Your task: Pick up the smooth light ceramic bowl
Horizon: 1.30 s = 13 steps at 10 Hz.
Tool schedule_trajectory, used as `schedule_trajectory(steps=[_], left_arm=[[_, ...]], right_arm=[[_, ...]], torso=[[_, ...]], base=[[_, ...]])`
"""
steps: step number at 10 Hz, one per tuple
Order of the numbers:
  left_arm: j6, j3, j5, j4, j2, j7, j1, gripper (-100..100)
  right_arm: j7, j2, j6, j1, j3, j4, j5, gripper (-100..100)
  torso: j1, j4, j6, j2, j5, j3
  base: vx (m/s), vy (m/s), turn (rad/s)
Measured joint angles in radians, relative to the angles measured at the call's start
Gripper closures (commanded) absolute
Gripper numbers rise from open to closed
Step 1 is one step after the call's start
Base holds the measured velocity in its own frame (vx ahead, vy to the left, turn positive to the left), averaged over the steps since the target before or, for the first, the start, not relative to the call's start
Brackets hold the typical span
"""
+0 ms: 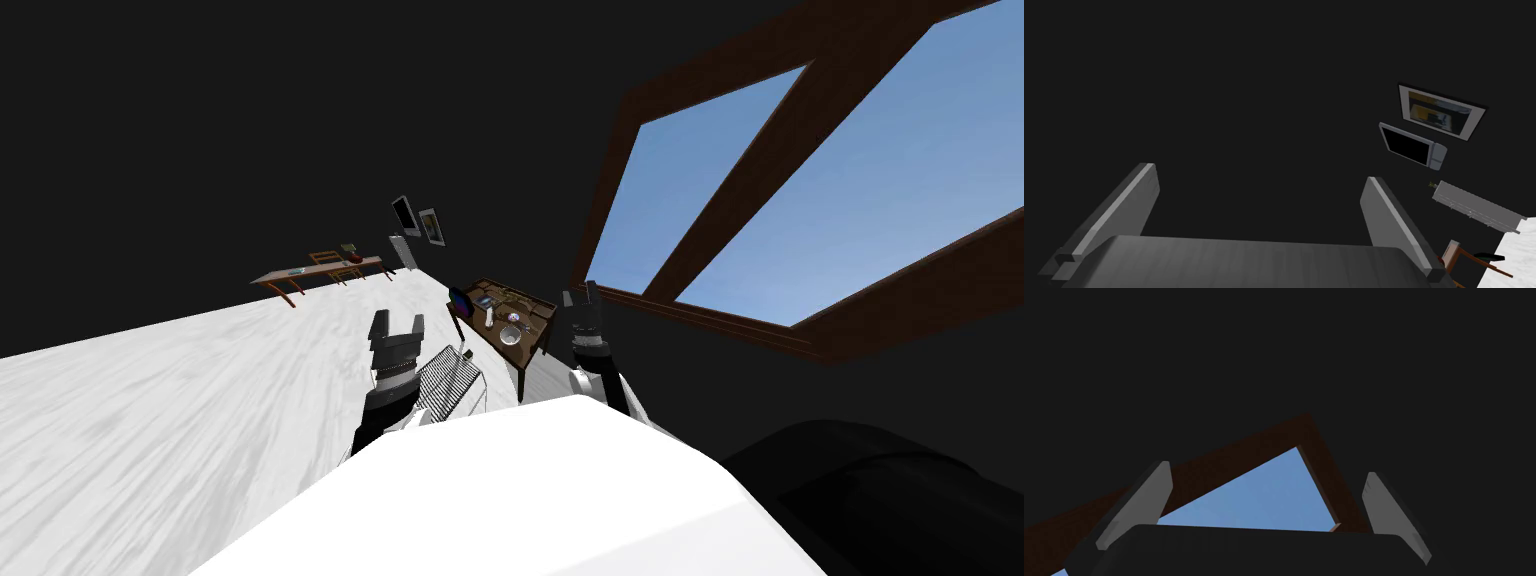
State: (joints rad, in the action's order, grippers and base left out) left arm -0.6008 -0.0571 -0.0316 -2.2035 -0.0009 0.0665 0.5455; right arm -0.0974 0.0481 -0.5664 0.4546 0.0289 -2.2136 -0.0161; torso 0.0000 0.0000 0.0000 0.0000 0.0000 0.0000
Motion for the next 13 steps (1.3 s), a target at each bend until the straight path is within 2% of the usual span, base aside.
schedule_trajectory(steps=[5,8,11,13], left_arm=[[0.000,0.000,0.000,0.000,0.000,0.000,0.000,0],[0.000,0.000,0.000,0.000,0.000,0.000,0.000,0],[0.000,0.000,0.000,0.000,0.000,0.000,0.000,0],[0.000,0.000,0.000,0.000,0.000,0.000,0.000,0]], right_arm=[[0.055,0.107,0.002,-0.023,0.021,0.111,0.126,-100],[0.102,0.184,0.020,-0.071,0.028,0.208,0.218,-100],[0.147,0.238,0.024,-0.101,0.041,0.298,0.305,-100],[0.166,0.281,0.033,-0.108,0.042,0.334,0.355,-100]], torso=[[0.005,0.000,0.000,0.001,0.001,0.001],[0.006,0.000,0.000,0.001,0.001,0.000],[0.005,0.000,0.000,0.001,0.001,0.000],[0.003,0.000,0.000,0.001,0.001,0.001]], base=[[-0.020,0.071,0.066],[-0.016,0.076,0.079],[-0.013,0.061,0.088],[-0.011,0.046,0.072]])
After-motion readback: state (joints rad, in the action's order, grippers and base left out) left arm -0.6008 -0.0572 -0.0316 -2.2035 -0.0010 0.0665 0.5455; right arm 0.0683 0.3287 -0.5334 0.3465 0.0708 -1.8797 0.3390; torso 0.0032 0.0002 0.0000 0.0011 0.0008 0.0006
